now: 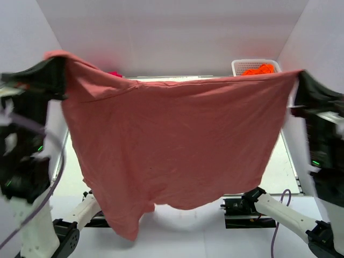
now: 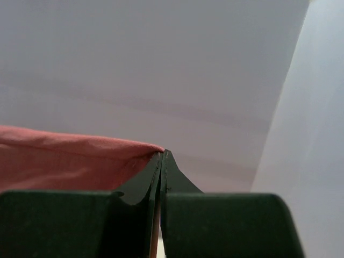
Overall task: Fold and stack the t-shirts
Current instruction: Flatten out the tshirt
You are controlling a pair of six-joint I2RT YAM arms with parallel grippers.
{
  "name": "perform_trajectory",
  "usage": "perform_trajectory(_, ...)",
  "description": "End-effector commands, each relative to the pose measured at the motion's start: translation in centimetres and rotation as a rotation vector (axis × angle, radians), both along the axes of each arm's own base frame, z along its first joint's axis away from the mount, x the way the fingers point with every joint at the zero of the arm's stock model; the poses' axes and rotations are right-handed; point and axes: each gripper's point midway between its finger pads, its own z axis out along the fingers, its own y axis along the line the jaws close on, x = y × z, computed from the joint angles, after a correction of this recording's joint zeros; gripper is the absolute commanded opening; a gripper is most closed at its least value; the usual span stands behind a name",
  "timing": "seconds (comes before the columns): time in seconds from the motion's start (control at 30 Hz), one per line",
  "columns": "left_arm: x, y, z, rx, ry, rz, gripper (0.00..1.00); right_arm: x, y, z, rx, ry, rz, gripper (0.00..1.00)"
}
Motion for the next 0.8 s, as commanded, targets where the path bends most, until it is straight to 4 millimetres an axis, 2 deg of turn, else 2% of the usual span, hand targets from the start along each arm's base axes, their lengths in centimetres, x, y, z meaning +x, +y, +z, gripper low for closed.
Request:
perform_trajectory(0.0,7.4,-1.1,-5.0,0.041,0.147,0.019,0.00,3.1,-1.6,-2.1,0.085,0.044,-0.186,0.00)
perform_trajectory(0.03,9.8,-1.5,-8.2,0.055,0.221,0.019,0.00,5.2,-0.6,-4.6,0.088,0.073,-0.221,0.00)
perform_trajectory(0.07,11.0,-1.7,-9.7,0.060,0.251,0.019,0.00,6.0,-0.6,-5.8,0.095,0.093,-0.255,0.00)
perform_trajectory(0.1,12.0,-1.9,-11.3,0.066,0.281,0.018,0.00,7.8,-1.0,-9.3,0.073,0.176,-0.359,0.00)
perform_trajectory(0.13,14.3,-2.3,-14.7,0.079,0.347,0.018,0.00,8.0,-1.2,-9.7,0.108,0.160,-0.381,0.00)
perform_trajectory(0.17,15.4,-2.5,-16.4,0.085,0.380,0.018,0.00,9.0,-1.2,-11.9,0.121,0.190,-0.432,0.00)
perform_trajectory(0.2,17.0,-2.7,-19.7,0.095,0.450,0.026,0.00,10.2,-0.3,-14.1,0.096,0.221,-0.440,0.00)
perform_trajectory(0.27,20.2,-2.8,-23.7,0.103,0.535,0.047,0.00,12.2,1.0,-17.6,0.079,0.283,-0.457,0.00)
perform_trajectory(0.33,23.4,-3.4,-28.6,0.122,0.625,0.047,0.00,13.1,1.4,-19.1,0.071,0.309,-0.468,0.00)
perform_trajectory(0.37,24.4,-3.6,-30.1,0.139,0.648,0.050,0.00,14.5,2.3,-21.2,0.034,0.351,-0.483,0.00)
perform_trajectory(0.43,26.3,-4.1,-32.5,0.149,0.683,0.041,0.00,15.4,2.4,-22.8,0.023,0.386,-0.509,0.00)
perform_trajectory(0.47,27.2,-4.2,-33.7,0.164,0.705,0.044,0.00,16.2,2.5,-24.3,0.006,0.407,-0.533,0.00)
perform_trajectory(0.5,28.8,-4.5,-36.1,0.174,0.756,0.043,0.00,17.0,2.7,-25.3,-0.008,0.426,-0.556,0.00)
perform_trajectory(0.53,29.7,-4.4,-37.1,0.186,0.765,0.058,0.00,17.9,2.4,-26.1,-0.011,0.429,-0.584,0.00)
perform_trajectory(0.57,30.6,-4.5,-37.1,0.194,0.762,0.060,0.00,18.6,2.4,-26.7,-0.025,0.440,-0.597,0.00)
perform_trajectory(0.6,32.0,-4.8,-39.5,0.205,0.808,0.059,0.00,20.4,2.9,-28.4,-0.071,0.478,-0.619,0.00)
perform_trajectory(0.63,33.0,-4.9,-39.4,0.214,0.800,0.062,0.00,21.1,2.5,-28.1,-0.064,0.479,-0.639,0.00)
perform_trajectory(0.67,33.5,-5.0,-41.0,0.221,0.832,0.061,0.00,21.7,3.0,-29.2,-0.087,0.499,-0.639,0.00)
perform_trajectory(0.7,34.5,-5.2,-40.6,0.218,0.819,0.061,0.00,22.5,2.5,-28.3,-0.066,0.489,-0.658,0.00)
perform_trajectory(0.73,35.7,-4.9,-43.0,0.224,0.866,0.068,0.00,24.4,3.1,-30.9,-0.123,0.541,-0.678,0.00)
perform_trajectory(0.77,36.9,-4.9,-42.2,0.215,0.836,0.082,0.00,25.1,3.0,-31.4,-0.125,0.550,-0.689,0.00)
